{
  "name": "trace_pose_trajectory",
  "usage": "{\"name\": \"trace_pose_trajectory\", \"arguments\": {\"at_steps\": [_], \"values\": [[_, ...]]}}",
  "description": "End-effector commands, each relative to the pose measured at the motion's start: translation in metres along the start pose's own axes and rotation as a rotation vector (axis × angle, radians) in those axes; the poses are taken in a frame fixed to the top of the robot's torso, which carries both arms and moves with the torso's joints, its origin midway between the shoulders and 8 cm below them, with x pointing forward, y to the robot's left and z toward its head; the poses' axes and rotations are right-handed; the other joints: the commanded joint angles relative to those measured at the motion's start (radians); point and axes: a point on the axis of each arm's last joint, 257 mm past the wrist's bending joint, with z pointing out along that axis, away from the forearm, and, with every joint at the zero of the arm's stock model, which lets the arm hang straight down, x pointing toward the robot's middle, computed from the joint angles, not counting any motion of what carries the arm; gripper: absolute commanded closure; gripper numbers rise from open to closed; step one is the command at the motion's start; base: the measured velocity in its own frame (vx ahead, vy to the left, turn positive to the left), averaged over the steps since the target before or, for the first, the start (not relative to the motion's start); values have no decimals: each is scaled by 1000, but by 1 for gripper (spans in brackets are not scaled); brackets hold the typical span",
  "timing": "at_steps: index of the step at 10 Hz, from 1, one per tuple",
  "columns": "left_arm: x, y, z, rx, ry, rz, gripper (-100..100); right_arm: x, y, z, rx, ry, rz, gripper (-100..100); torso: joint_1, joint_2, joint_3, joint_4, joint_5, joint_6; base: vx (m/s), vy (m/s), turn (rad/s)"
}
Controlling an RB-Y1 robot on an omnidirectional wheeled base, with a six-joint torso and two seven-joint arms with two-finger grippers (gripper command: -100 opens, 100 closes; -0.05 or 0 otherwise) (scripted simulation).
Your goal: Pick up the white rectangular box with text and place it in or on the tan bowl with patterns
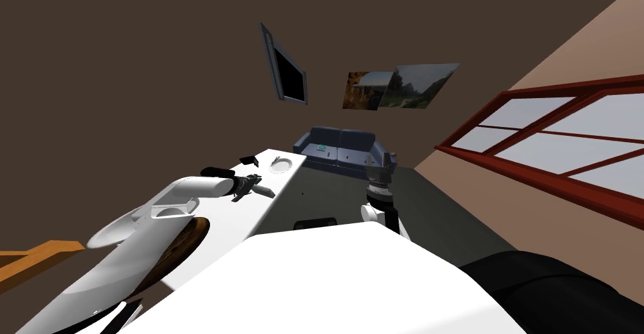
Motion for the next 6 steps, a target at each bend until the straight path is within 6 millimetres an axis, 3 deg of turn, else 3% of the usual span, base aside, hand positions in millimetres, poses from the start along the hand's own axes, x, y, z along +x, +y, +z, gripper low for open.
{"name": "trace_pose_trajectory", "arguments": {"at_steps": [1, 6], "values": [[4, 8, -3, -40, 29, -11, -100, 0, 0, 0, 0, 0, 0, 0, 0, 0, 0, 0, 0, 0, 34, 12, -73], [15, 31, -11, -152, 82, -23, -100, 0, 0, 0, 0, 0, 0, 0, 0, 0, 0, 0, 0, 0, 24, 11, -46]]}}
